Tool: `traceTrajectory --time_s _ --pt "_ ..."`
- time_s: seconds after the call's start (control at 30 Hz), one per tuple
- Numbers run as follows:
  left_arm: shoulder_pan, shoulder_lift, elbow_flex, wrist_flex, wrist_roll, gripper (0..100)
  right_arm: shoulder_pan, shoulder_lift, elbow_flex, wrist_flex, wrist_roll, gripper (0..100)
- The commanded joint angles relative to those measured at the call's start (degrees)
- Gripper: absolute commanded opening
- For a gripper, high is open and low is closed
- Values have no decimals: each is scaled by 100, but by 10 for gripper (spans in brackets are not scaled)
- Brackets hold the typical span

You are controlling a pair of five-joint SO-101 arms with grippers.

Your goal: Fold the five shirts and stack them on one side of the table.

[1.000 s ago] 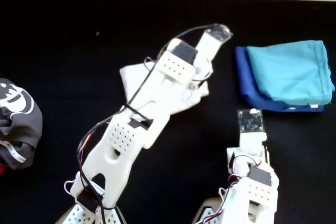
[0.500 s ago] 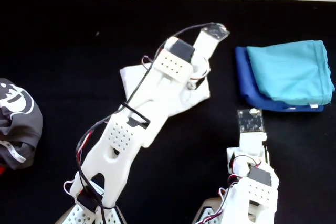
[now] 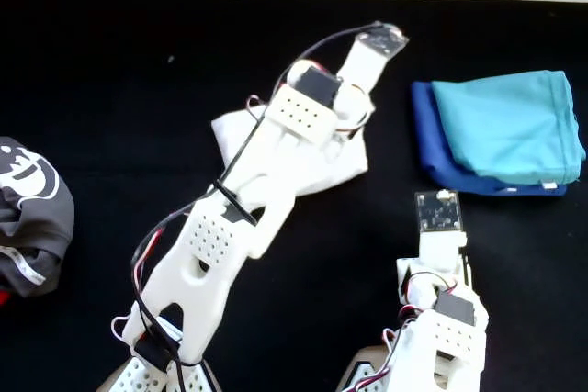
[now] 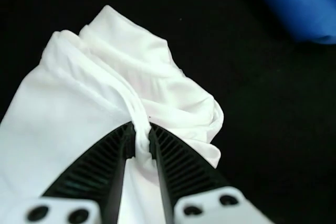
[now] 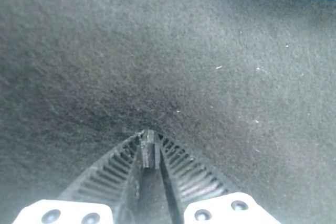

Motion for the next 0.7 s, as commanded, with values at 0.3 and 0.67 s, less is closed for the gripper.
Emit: traceTrajectory --time_s 0.3,0.67 --pt "303 -119 -233 -642 44 56 127 -48 215 -198 -62 5" --pt "286 189 -163 -914 44 157 127 -48 215 -198 -62 5"
